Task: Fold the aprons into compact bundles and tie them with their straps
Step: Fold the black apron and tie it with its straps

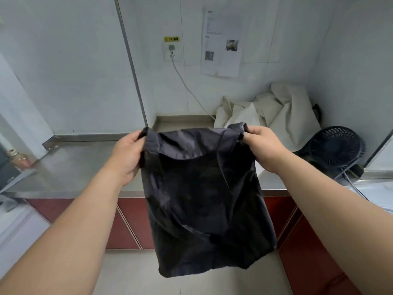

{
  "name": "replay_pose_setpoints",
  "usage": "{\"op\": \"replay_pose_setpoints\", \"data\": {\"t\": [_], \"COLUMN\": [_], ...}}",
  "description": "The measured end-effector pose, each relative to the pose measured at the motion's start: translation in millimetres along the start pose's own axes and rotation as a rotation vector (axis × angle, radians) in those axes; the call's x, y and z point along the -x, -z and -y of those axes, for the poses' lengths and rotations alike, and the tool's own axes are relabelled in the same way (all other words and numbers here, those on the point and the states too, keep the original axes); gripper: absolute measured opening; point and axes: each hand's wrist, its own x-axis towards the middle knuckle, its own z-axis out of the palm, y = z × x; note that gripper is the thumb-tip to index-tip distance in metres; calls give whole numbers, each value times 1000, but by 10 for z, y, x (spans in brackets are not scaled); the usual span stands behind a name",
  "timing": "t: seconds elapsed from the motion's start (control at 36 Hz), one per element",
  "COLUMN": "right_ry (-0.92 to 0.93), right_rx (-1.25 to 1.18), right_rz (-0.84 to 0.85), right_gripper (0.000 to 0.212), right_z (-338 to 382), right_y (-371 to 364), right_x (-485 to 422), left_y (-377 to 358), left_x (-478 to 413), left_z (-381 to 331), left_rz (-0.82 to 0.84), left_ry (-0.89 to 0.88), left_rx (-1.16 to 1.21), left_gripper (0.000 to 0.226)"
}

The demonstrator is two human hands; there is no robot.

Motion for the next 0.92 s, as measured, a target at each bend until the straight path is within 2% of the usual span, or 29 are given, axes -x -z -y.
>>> {"op": "replay_pose_setpoints", "data": {"t": [0.08, 0.19, 0.39, 0.47, 0.53, 0.58, 0.64, 0.67, 0.72, 0.78, 0.81, 0.86, 0.92], "right_ry": [10, 80, 267, 275, 245, 234, 291, 331, 386, 355, 314, 296, 270], "right_rx": [17, 96, 382, 344, 399, 544, 588, 570, 586, 701, 751, 746, 727], "right_rz": [-131, -155, -364, -317, -241, -238, -317, -351, -342, -232, -199, -247, -278], "right_gripper": [40, 27, 30, 23, 20, 27, 27, 25, 27, 36, 37, 39, 39], "right_z": [-9, -22, 22, 41, 30, 7, -29, -47, -52, -44, -45, -46, -37], "right_y": [32, 19, -24, -43, -67, -100, -129, -143, -172, -196, -205, -196, -186], "right_x": [-68, -128, -112, -167, -234, -261, -244, -223, -226, -254, -266, -299, -344], "left_y": [-13, 10, 94, 135, 130, 141, 178, 205, 231, 230, 237, 254, 276], "left_x": [-22, -74, -72, -66, -41, -83, -126, -134, -131, -118, -142, -195, -205], "left_z": [-37, -27, -27, -62, -47, 26, 145, 192, 211, 164, 156, 165, 173], "left_rz": [-120, -172, -212, -465, -617, -451, -207, -183, -328, -495, -485, -353, -369], "left_ry": [-23, -71, -314, -552, -700, -629, -385, -319, -387, -493, -477, -349, -331], "left_rx": [5, -107, -456, -568, -640, -720, -888, -918, -823, -777, -777, -831, -889], "left_gripper": [17, 22, 28, 10, 15, 18, 15, 17, 15, 16, 17, 18, 16]}}
